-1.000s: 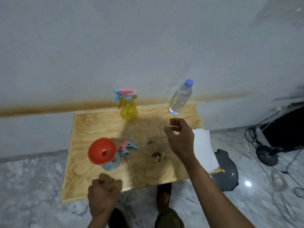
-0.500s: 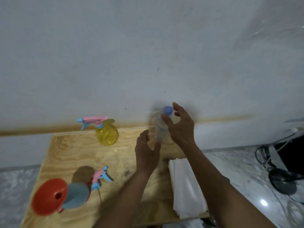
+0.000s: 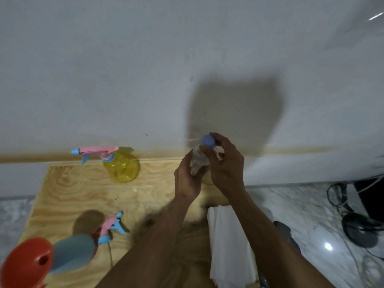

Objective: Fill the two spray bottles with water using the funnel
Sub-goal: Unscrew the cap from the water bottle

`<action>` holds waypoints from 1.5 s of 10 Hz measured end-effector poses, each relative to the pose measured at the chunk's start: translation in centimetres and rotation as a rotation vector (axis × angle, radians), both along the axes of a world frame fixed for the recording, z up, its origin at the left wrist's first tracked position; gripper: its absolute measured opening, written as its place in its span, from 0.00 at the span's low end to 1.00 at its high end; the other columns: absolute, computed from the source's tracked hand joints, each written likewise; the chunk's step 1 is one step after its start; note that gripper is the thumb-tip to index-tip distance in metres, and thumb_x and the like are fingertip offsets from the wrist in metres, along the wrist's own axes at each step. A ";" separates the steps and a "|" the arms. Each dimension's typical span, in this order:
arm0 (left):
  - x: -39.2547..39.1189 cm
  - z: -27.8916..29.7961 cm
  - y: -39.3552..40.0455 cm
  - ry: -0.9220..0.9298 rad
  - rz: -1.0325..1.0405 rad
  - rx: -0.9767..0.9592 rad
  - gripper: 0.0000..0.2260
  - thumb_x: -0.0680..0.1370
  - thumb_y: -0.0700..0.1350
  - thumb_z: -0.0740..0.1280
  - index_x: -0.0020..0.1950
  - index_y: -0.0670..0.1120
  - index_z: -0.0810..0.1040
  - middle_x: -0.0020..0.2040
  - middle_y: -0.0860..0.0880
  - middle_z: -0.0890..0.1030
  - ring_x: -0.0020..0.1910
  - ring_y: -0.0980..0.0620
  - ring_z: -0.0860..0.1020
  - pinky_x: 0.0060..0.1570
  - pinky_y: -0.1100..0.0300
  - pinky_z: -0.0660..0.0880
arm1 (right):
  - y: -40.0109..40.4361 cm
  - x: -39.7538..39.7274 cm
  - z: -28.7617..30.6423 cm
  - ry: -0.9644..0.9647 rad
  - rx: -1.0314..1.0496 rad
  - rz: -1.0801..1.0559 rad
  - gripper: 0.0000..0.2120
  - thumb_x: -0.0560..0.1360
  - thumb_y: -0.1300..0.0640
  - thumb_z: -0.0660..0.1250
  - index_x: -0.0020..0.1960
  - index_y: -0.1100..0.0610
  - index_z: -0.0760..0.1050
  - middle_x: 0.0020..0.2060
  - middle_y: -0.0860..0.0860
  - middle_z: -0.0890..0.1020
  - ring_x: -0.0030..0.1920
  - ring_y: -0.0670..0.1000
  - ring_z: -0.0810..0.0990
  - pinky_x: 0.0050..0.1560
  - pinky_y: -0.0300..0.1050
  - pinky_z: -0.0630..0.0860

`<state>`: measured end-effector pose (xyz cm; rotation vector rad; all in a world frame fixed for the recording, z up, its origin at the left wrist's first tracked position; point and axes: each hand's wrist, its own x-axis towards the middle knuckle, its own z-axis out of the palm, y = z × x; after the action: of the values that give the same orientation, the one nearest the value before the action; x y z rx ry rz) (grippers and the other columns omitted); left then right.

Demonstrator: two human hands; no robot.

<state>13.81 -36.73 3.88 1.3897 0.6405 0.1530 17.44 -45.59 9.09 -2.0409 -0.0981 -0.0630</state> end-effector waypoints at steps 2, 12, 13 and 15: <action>-3.4 0.8 0.5 0.020 -0.130 0.340 0.23 0.74 0.49 0.70 0.69 0.46 0.75 0.60 0.52 0.82 0.58 0.54 0.81 0.60 0.54 0.77 | 0.3 -1.9 1.0 0.001 0.026 0.038 0.16 0.76 0.51 0.72 0.63 0.50 0.77 0.56 0.44 0.81 0.56 0.45 0.78 0.59 0.51 0.77; -27.8 0.7 6.5 0.113 -0.036 0.460 0.27 0.67 0.52 0.74 0.65 0.52 0.75 0.58 0.56 0.82 0.56 0.55 0.81 0.54 0.56 0.79 | 5.3 -26.2 1.3 0.011 -0.007 0.195 0.19 0.73 0.49 0.70 0.63 0.53 0.78 0.56 0.47 0.83 0.53 0.44 0.81 0.54 0.40 0.78; -27.8 1.8 6.5 0.041 -0.048 0.452 0.30 0.68 0.44 0.79 0.68 0.50 0.73 0.58 0.60 0.79 0.55 0.65 0.78 0.52 0.72 0.74 | 4.9 -26.0 1.5 0.015 -0.041 0.227 0.19 0.75 0.51 0.72 0.64 0.54 0.78 0.57 0.48 0.83 0.55 0.45 0.81 0.56 0.46 0.79; -27.9 3.1 6.9 -0.081 -0.073 0.486 0.30 0.70 0.44 0.78 0.70 0.46 0.73 0.64 0.51 0.80 0.61 0.56 0.79 0.57 0.61 0.77 | 4.6 -25.2 3.1 -0.025 -0.162 0.305 0.26 0.71 0.38 0.68 0.60 0.55 0.79 0.52 0.48 0.81 0.52 0.48 0.78 0.51 0.46 0.77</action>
<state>-14.06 -29.80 6.99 1.8614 0.5008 0.3204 -7.79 -41.00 12.19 -2.1643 -0.4408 0.1139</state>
